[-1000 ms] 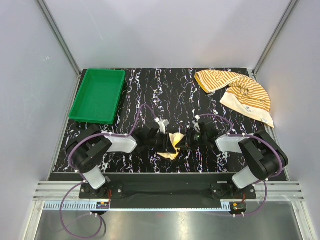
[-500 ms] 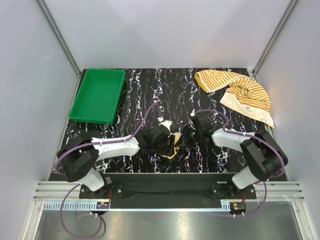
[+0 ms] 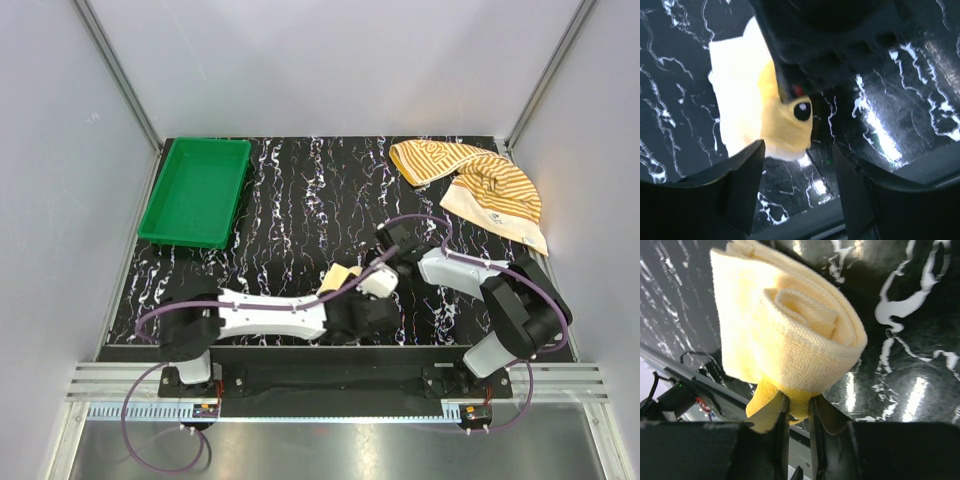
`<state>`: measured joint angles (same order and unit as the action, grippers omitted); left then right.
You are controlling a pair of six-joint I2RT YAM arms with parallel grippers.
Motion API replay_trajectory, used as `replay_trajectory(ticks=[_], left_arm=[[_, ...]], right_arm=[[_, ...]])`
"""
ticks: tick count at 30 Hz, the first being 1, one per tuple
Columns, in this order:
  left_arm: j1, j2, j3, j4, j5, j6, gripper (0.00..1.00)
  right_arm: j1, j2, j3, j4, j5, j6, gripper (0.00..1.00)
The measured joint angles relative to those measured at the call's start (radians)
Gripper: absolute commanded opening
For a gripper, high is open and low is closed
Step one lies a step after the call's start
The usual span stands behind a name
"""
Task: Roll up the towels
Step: Roll the towel
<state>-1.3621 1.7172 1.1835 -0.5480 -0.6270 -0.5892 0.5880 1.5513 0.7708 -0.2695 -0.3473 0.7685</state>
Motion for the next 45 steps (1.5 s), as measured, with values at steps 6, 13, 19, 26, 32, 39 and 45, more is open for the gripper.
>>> replay_trajectory(ticks=[6,13,19,26,32,39,45], left_arm=[[-0.09,0.158,0.09,-0.077,-0.126,0.037,0.62],[-0.093,0.248,0.105,-0.109,-0.183,0.043,0.62],[-0.095,0.263,0.103,-0.1,-0.214,0.045,0.62],[-0.095,0.286,0.089,-0.065,-0.258,0.074,0.64],[-0.075,0.287,0.063,-0.024,-0.276,0.097,0.35],[-0.044,0.277,0.03,0.032,-0.265,0.135,0.12],[-0.04,0.269,0.02,0.053,-0.249,0.171,0.11]], right_arm=[[0.006,0.004,0.016,-0.036,0.014,-0.005,0.0],[0.01,0.004,0.022,-0.052,0.016,-0.006,0.0],[0.01,0.004,0.022,-0.053,0.014,-0.006,0.0],[0.011,0.004,0.023,-0.062,0.004,-0.021,0.0],[0.011,0.004,0.056,-0.122,-0.005,-0.056,0.0],[0.011,0.004,0.073,-0.145,-0.007,-0.087,0.0],[0.011,0.004,0.074,-0.148,-0.003,-0.095,0.19]])
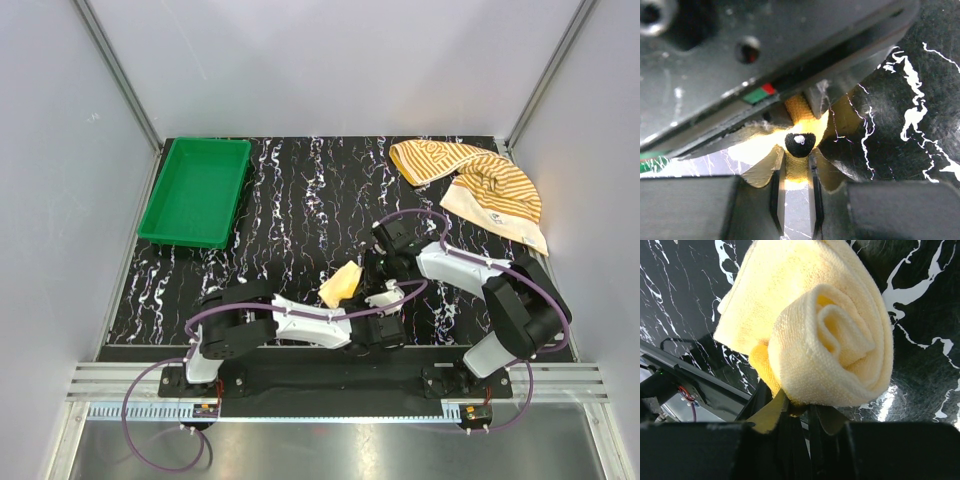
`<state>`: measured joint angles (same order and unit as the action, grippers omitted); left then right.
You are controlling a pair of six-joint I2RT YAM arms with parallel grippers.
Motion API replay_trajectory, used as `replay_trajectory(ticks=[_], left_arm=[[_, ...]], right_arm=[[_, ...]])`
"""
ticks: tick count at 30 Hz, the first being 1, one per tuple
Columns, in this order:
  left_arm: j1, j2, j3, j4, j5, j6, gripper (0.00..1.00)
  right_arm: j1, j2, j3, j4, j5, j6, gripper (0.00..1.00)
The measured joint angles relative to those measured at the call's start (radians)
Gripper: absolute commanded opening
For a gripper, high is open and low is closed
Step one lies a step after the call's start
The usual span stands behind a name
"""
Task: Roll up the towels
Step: Roll the towel
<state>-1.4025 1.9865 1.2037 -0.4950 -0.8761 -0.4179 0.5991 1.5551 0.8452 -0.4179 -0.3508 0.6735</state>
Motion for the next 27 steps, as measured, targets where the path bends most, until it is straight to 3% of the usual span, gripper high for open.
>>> replay_trajectory(ticks=[4,7,17,27], left_arm=[[0.007,-0.003,0.0,0.014,0.013,0.011,0.1],[0.015,-0.006,0.0,0.018,0.022,0.018,0.1],[0.041,-0.019,-0.001,0.046,0.063,0.017,0.07],[0.079,-0.048,0.007,0.021,0.168,0.018,0.05]], right_arm=[[0.0,0.0,0.037,-0.064,0.029,-0.024,0.52],[-0.016,-0.002,0.079,-0.14,0.061,-0.057,0.62],[-0.278,-0.047,0.21,-0.341,0.142,-0.159,0.74],[-0.352,-0.141,0.284,-0.403,0.23,-0.182,0.76]])
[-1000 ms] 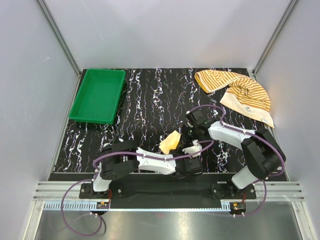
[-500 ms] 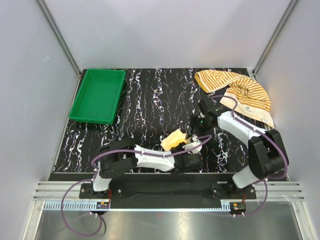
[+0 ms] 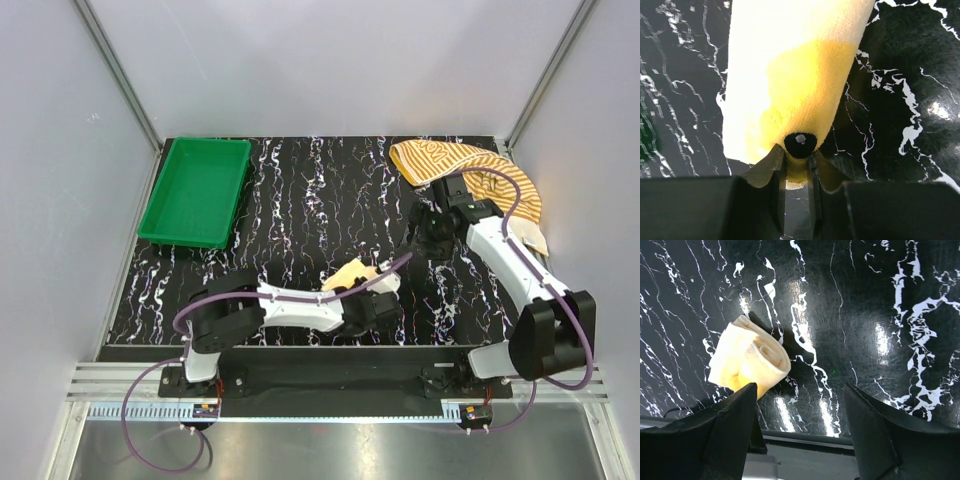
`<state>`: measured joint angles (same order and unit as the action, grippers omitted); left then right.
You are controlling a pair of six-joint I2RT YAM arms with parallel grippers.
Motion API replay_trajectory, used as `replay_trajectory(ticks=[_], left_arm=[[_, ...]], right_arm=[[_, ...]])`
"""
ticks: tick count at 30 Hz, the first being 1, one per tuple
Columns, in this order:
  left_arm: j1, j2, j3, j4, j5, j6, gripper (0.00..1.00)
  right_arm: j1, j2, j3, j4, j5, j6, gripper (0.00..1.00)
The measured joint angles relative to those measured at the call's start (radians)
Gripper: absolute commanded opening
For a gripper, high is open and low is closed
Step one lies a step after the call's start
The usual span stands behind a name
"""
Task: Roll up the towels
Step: Roll the towel
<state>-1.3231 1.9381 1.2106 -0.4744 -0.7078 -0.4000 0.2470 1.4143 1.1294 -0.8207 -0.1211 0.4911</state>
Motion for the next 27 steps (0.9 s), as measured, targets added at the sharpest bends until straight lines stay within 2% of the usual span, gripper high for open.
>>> replay_trajectory(ticks=[11,16,21,27], left_arm=[[0.185,-0.133,-0.06,0.034,0.389,-0.037,0.05],[0.282,-0.145,-0.06,0.043,0.592,-0.047,0.05],[0.373,-0.145,-0.064,0.066,0.779,-0.069,0.06],[0.461,-0.141,-0.086,0.101,0.954,-0.087,0.08]], right_arm=[[-0.021,-0.187,-0.13,0.008,0.001,0.034,0.76],[-0.022,-0.246,-0.184,0.065,-0.069,0.048,0.76],[-0.024,-0.289,-0.304,0.233,-0.243,0.106,0.75],[-0.024,-0.263,-0.461,0.435,-0.384,0.189,0.75]])
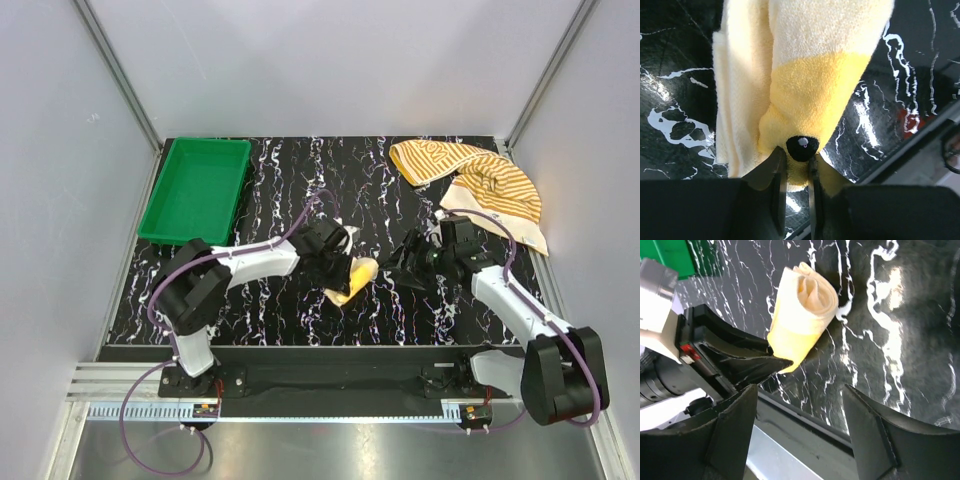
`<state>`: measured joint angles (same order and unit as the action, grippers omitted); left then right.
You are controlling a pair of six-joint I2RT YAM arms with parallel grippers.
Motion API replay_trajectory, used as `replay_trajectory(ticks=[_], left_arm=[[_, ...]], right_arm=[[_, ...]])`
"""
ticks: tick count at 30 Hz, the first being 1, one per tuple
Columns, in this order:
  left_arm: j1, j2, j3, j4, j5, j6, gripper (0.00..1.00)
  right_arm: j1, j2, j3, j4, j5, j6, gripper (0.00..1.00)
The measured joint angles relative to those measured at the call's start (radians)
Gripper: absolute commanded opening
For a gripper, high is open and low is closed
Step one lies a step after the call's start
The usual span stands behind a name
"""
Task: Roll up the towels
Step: Roll the towel, then place the rolled towel into the container
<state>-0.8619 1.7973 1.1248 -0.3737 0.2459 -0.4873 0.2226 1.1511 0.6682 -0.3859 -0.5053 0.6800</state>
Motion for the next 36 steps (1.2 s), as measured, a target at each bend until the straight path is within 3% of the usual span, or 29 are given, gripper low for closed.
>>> replay_trajectory(ticks=[6,14,36], left_arm=[[0.088,0.005,-0.047,0.066,0.165,-0.035,0.09],[0.17,0.031,-0.09,0.143,0.33,-0.064,0.1],[0.302,0.149,-0.109,0.24,0.619,-0.154,0.11]], right_arm=[[0.014,0.084,-0.08,0.209,-0.065,0.066,0.74],[0.138,0.259,-0.09,0.434,-0.062,0.13,0.73],[0.2,0.5,-0.088,0.733,-0.049,0.185,0.69]])
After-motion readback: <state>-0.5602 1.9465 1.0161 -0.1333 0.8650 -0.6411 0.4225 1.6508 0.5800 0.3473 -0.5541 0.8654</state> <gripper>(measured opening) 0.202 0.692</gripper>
